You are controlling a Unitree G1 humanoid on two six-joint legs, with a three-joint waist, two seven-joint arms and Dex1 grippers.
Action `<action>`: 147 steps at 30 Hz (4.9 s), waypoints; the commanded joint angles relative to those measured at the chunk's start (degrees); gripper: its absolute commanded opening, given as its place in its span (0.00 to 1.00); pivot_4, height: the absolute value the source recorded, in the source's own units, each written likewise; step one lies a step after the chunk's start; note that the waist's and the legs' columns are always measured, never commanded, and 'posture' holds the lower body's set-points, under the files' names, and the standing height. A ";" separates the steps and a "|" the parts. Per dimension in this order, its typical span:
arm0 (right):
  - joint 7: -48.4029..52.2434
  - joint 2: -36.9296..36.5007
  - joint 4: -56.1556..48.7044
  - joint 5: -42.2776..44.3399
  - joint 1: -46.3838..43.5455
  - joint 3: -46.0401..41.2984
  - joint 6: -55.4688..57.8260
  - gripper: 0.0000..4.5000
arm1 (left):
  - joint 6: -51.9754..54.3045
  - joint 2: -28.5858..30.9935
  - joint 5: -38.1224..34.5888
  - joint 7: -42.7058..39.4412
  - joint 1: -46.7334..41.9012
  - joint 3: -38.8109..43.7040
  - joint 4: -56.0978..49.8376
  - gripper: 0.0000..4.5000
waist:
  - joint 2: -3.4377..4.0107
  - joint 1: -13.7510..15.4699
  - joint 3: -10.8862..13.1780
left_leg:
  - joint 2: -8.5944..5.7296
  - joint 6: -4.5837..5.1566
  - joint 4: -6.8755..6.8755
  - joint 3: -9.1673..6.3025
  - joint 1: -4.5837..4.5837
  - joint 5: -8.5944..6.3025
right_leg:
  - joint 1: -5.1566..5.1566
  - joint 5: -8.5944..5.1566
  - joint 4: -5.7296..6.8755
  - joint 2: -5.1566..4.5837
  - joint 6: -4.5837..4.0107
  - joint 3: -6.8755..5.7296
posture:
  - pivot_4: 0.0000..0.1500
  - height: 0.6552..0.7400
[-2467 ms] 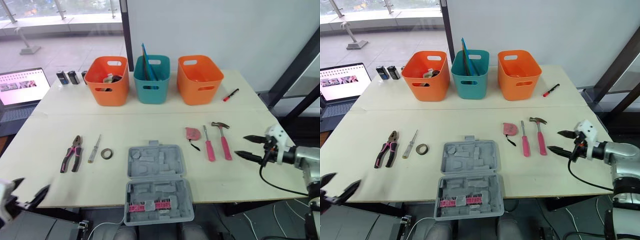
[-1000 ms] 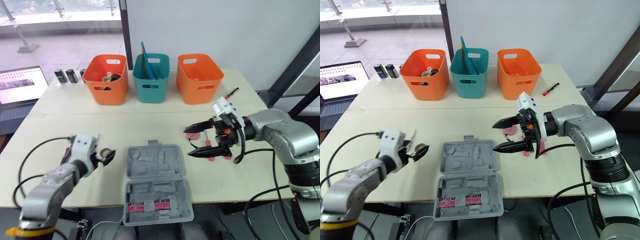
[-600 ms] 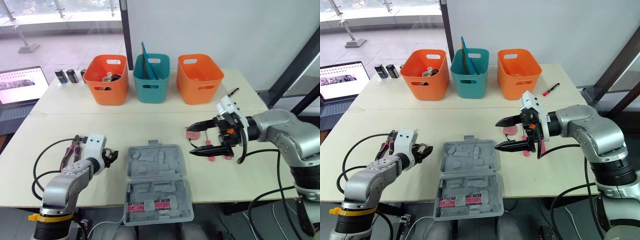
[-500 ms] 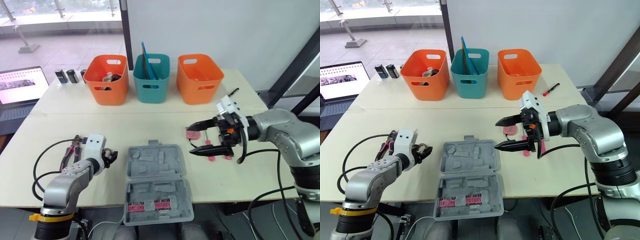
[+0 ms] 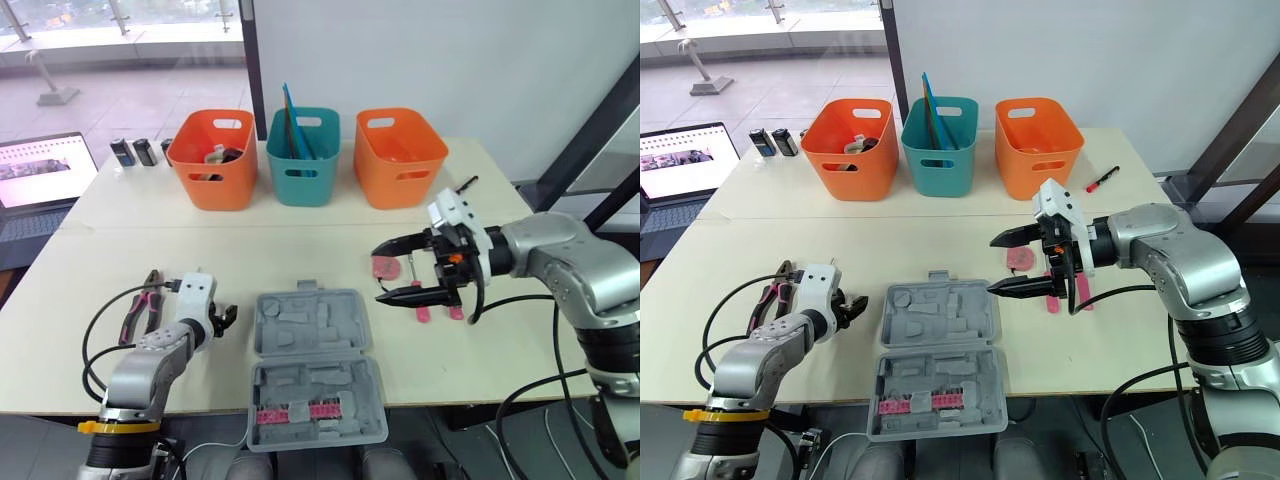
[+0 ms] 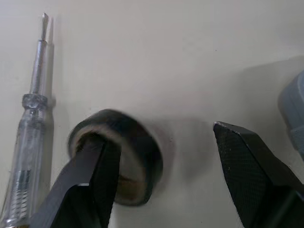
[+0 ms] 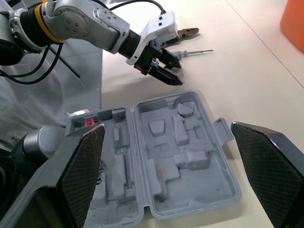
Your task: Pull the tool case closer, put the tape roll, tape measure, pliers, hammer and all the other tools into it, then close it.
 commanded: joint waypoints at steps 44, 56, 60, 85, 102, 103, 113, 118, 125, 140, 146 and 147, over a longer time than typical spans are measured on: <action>-17.11 4.55 -17.95 8.77 10.62 -4.71 6.37 1.00 | -36.49 16.85 13.79 -68.26 -38.73 -32.15 37.86 0.01 | -0.01 0.08 0.03 | 0.01 0.03 -0.06 -0.07 -0.14 0.01 | -0.09 -0.05 0.01 0.02 0.06 -0.03 | 1.00 0.93; -20.41 4.73 -18.22 13.32 7.95 -6.25 7.86 1.00 | -35.58 12.64 16.01 -68.16 -38.37 -29.93 42.70 0.01 | -0.01 -0.07 0.03 | 0.00 0.04 -0.05 -0.12 -0.19 0.01 | -0.11 -0.05 0.04 0.04 0.09 -0.03 | 1.00 0.93; -20.87 4.12 -18.41 13.87 7.99 -6.44 8.37 1.00 | -35.53 13.03 16.36 -69.11 -37.49 -29.51 42.70 0.01 | -0.01 -0.01 0.03 | 0.00 0.04 -0.05 -0.13 -0.20 0.01 | -0.11 -0.04 0.04 0.04 0.11 -0.03 | 1.00 0.93; -23.42 3.50 -18.46 14.84 7.85 -6.44 10.01 1.00 | -39.80 11.90 17.13 -70.50 -37.71 -27.14 45.28 0.22 | 0.00 -0.06 0.03 | 0.00 0.04 0.00 -0.14 -0.17 0.02 | -0.09 -0.04 0.09 0.05 0.09 -0.03 | 1.00 0.93; -21.94 4.01 -17.04 13.64 7.11 -4.68 8.74 1.00 | -35.02 13.53 12.61 -67.28 -36.73 -18.38 39.99 0.79 | 0.00 -0.04 0.03 | 0.00 0.05 0.00 -0.16 -0.18 0.02 | -0.09 -0.01 0.10 0.06 0.15 -0.03 | 1.00 0.93; -21.82 4.00 -16.95 13.48 7.13 -4.58 8.61 1.00 | -34.77 13.09 11.08 -65.27 -36.41 -15.98 40.01 0.79 | 0.00 -0.04 0.03 | 0.00 0.05 0.00 -0.16 -0.18 0.02 | -0.09 0.01 0.10 0.06 0.20 -0.03 | 1.00 0.93; -19.45 3.75 -14.67 12.00 5.87 -2.74 7.47 1.00 | -37.96 8.94 4.94 -55.63 -21.95 -7.63 29.82 0.42 | 0.00 0.56 0.02 | 0.01 0.07 -0.04 -0.23 -0.10 0.01 | -0.05 0.06 0.16 0.08 0.33 -0.10 | 1.00 0.93; -18.07 3.67 -13.64 11.02 5.04 -1.90 7.00 1.00 | -38.76 8.03 6.21 -55.73 -21.18 -9.56 31.03 0.42 | 0.02 1.24 0.02 | 0.01 0.07 0.33 -0.24 -0.10 0.00 | 0.15 -0.04 0.14 0.09 0.05 -0.10 | 1.00 0.93; -17.66 3.88 -13.52 10.41 5.01 -1.31 6.92 1.00 | -44.11 6.59 10.74 -55.43 -23.34 -14.23 38.79 0.42 | 0.02 1.34 0.02 | 0.00 0.10 0.37 -0.24 -0.11 -0.02 | 0.18 -0.03 0.12 0.09 0.06 -0.10 | 1.00 0.93; -17.23 4.74 -11.81 8.90 3.73 -0.75 6.10 1.00 | -45.07 5.34 13.02 -51.88 -22.14 -16.32 40.99 0.42 | 0.09 1.40 -0.03 | 0.00 0.11 0.45 -0.24 -0.03 -0.03 | 0.31 -0.03 0.12 0.09 0.05 -0.10 | 1.00 0.93; -14.39 -0.01 -5.29 2.92 8.55 -1.07 1.47 1.00 | -32.01 8.06 1.42 -47.72 -14.54 -4.80 17.88 0.71 | 0.04 1.31 0.00 | 0.00 0.11 0.42 -0.26 -0.12 -0.04 | 0.23 -0.03 0.11 0.08 0.06 -0.10 | 1.00 0.93; -14.66 0.00 -3.07 1.29 9.65 -1.92 -1.38 1.00 | -30.27 9.02 0.15 -46.03 -11.39 -2.25 13.12 0.82 | 0.05 1.28 0.00 | 0.01 0.13 0.40 -0.26 -0.12 -0.04 | 0.24 -0.04 0.09 0.08 0.07 -0.10 | 1.00 0.93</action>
